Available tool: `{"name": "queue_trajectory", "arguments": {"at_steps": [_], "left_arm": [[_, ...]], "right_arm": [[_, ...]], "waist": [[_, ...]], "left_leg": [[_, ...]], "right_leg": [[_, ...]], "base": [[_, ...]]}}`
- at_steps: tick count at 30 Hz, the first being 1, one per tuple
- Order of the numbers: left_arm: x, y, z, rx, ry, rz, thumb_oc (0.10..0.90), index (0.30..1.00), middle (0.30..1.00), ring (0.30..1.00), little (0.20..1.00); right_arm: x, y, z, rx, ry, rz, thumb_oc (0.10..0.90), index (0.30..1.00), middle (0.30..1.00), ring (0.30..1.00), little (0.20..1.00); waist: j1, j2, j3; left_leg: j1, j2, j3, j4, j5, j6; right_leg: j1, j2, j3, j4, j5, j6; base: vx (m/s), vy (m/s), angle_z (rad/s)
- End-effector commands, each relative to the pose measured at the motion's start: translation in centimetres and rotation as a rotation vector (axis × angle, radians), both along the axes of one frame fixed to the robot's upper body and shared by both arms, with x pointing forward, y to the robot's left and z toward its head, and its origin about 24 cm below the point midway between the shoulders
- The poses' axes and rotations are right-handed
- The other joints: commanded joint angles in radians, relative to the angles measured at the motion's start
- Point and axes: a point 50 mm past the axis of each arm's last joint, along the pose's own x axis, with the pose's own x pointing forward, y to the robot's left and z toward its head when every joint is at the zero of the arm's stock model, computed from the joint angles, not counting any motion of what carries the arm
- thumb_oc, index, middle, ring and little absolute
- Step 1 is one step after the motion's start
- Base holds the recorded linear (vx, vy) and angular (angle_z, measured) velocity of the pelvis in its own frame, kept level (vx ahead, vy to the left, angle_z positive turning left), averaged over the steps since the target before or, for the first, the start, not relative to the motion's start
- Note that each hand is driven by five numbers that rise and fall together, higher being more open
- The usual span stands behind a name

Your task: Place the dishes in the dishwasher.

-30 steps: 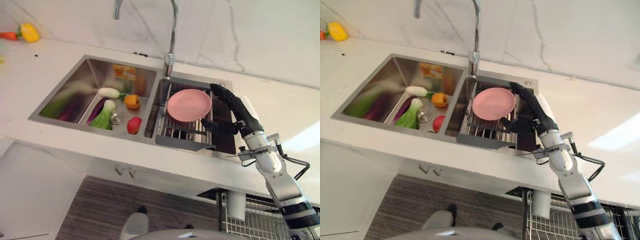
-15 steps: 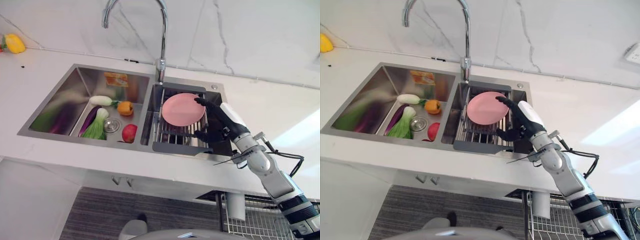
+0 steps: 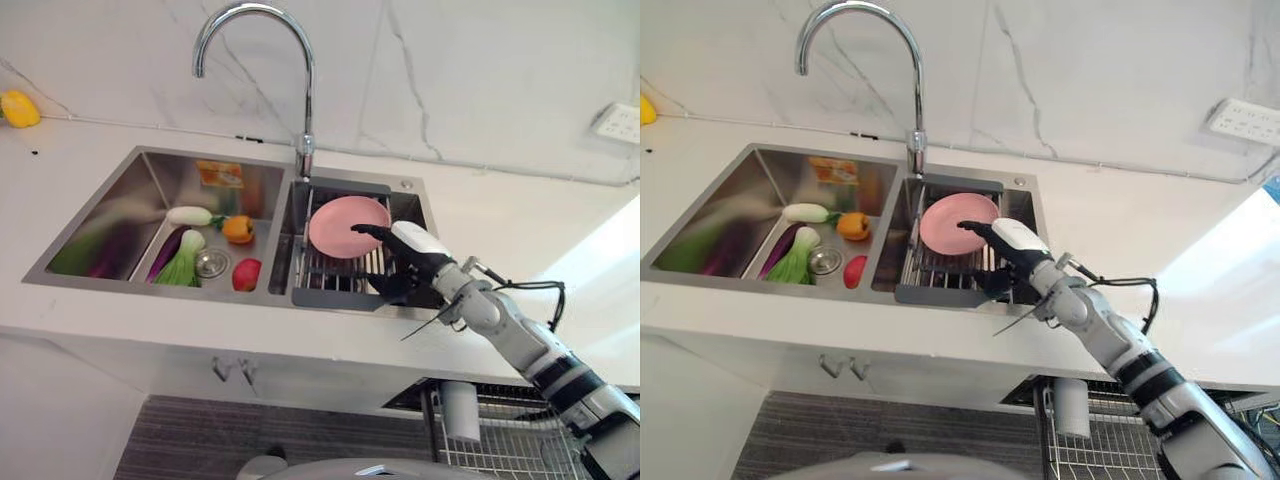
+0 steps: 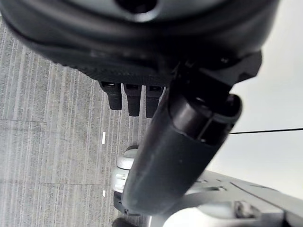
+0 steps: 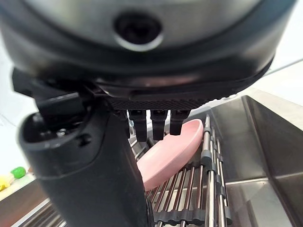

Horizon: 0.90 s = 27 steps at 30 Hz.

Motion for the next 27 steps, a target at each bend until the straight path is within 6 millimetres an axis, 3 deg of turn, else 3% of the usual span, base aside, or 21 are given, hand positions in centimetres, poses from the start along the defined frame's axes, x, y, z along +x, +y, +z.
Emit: {"name": "queue_trajectory", "arguments": {"at_steps": [1, 8, 10, 11, 15, 20, 27], "left_arm": [[0.0, -0.7, -0.3, -0.011, 0.038, -0.075, 0.800, 0.900, 0.900, 0.900, 0.900], [0.3, -0.5, -0.2, 0.006, 0.030, -0.092, 0.800, 0.900, 0.900, 0.900, 0.900], [0.3, -0.5, -0.2, 0.006, 0.030, -0.092, 0.800, 0.900, 0.900, 0.900, 0.900], [0.4, -0.5, -0.2, 0.008, 0.026, -0.097, 0.800, 0.900, 0.900, 0.900, 0.900], [0.6, -0.2, -0.1, 0.022, 0.026, -0.099, 0.800, 0.900, 0.900, 0.900, 0.900], [0.7, -0.2, -0.1, 0.030, 0.022, -0.085, 0.800, 0.900, 0.900, 0.900, 0.900], [0.5, -0.4, -0.2, 0.033, 0.029, -0.071, 0.800, 0.900, 0.900, 0.900, 0.900]], "right_arm": [[1.9, 2.0, 2.9, -0.087, -0.161, 0.094, 0.800, 0.900, 0.900, 0.900, 0.900], [2.8, 2.8, 0.1, -0.209, -0.099, 0.082, 0.800, 0.900, 0.900, 0.900, 0.900], [2.8, 2.9, 0.1, -0.209, -0.100, 0.082, 0.800, 0.900, 0.900, 0.900, 0.900], [3.1, 2.8, -1.1, -0.236, -0.068, 0.050, 0.800, 0.900, 0.900, 0.900, 0.900], [3.4, 2.5, -2.3, -0.249, -0.047, -0.009, 0.800, 0.900, 0.900, 0.900, 0.900], [3.5, 2.3, -2.2, -0.210, -0.061, -0.056, 0.800, 0.900, 0.900, 0.900, 0.900], [3.2, 1.3, -0.3, -0.108, -0.163, -0.115, 0.800, 0.900, 0.900, 0.900, 0.900]], "waist": [[0.054, 0.058, -0.025], [0.080, 0.051, -0.020], [0.079, 0.051, -0.020], [0.089, 0.050, -0.018], [0.098, 0.047, -0.012], [0.099, 0.045, -0.009], [0.087, 0.044, -0.006]], "left_leg": [[0.007, 0.078, -0.022, -0.012, -0.056, -0.068], [0.004, 0.078, -0.039, -0.012, -0.056, -0.070], [0.004, 0.078, -0.039, -0.012, -0.056, -0.070], [0.001, 0.077, -0.045, -0.012, -0.056, -0.071], [-0.003, 0.074, -0.052, -0.012, -0.054, -0.070], [-0.006, 0.073, -0.057, -0.012, -0.053, -0.069], [0.000, 0.079, -0.051, -0.012, -0.056, -0.067]], "right_leg": [[-0.057, -0.115, -0.021, 0.037, 0.020, 0.098], [-0.048, -0.115, -0.036, 0.036, 0.018, 0.098], [-0.047, -0.115, -0.036, 0.036, 0.018, 0.098], [-0.045, -0.117, -0.043, 0.038, 0.018, 0.099], [-0.045, -0.118, -0.050, 0.041, 0.019, 0.100], [-0.047, -0.118, -0.052, 0.041, 0.017, 0.099], [-0.044, -0.115, -0.049, 0.040, 0.014, 0.097]], "base": [[0.00, 0.000, 0.00], [0.00, -0.004, 0.03], [0.00, -0.003, 0.17], [0.01, -0.003, 0.18], [0.00, 0.000, 0.05], [0.00, 0.000, 0.00], [0.00, 0.000, 0.00]]}}
